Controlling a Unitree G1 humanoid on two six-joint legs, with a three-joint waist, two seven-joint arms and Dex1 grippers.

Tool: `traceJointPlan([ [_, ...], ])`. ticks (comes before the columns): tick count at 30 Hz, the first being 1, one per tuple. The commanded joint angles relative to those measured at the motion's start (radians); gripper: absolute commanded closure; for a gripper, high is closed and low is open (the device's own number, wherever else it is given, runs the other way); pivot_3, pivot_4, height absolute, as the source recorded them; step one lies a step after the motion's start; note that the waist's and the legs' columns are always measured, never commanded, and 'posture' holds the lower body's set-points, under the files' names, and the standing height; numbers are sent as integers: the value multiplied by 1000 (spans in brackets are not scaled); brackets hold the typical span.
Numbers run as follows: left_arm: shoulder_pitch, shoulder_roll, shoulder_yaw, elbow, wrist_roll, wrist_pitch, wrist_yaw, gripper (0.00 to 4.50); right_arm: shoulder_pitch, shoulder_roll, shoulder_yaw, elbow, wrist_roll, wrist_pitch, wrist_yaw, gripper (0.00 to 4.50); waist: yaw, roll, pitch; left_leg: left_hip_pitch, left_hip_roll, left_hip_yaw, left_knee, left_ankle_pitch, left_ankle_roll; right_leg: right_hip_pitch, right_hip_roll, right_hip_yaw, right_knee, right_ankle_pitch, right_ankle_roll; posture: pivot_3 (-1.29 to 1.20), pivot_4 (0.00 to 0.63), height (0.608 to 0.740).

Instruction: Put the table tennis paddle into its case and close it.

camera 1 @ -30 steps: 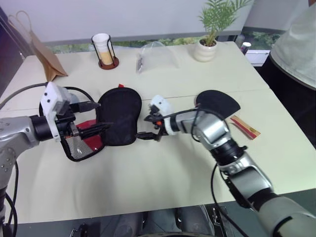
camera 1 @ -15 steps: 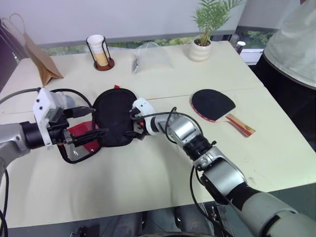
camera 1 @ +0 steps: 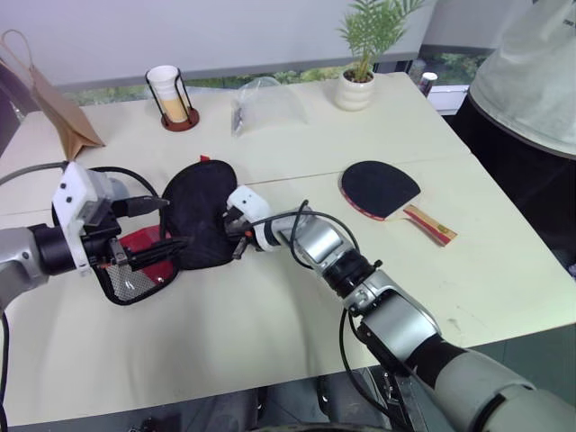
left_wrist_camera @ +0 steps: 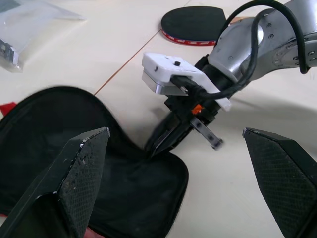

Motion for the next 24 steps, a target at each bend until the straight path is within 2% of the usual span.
traceJointPlan([
  [1,-20,11,9,-11,2,-13,3,0,36,-43,-35,-103,12,99,15,4416,5,0,0,0,0,0,0,0,0,0,0,0,0,0,0,0,150,740],
  [6,-34,9,-8,-6,3,-17,2,0,108,-171,-70,-328,52,238,68,4416,29,0,0,0,-1,0,1,0,0,0,-2,-1,-1,0,0,0,150,740],
  [12,-77,0,-69,16,13,-30,-7,0,203,-451,-66,-592,118,303,230,4416,45,0,0,-1,-1,0,2,0,0,2,-2,-2,-1,0,0,0,150,740],
  [19,-113,-11,-121,35,25,-45,-15,0,231,-687,-86,-617,119,207,335,4416,47,-1,0,-1,-1,1,2,0,0,2,-3,-3,-2,-1,-1,0,150,740],
  [24,-120,-20,-142,40,37,-54,-21,0,228,-759,-111,-560,118,143,362,4416,48,-1,1,-1,0,1,2,0,0,2,-3,-2,-2,-1,-1,0,150,740],
])
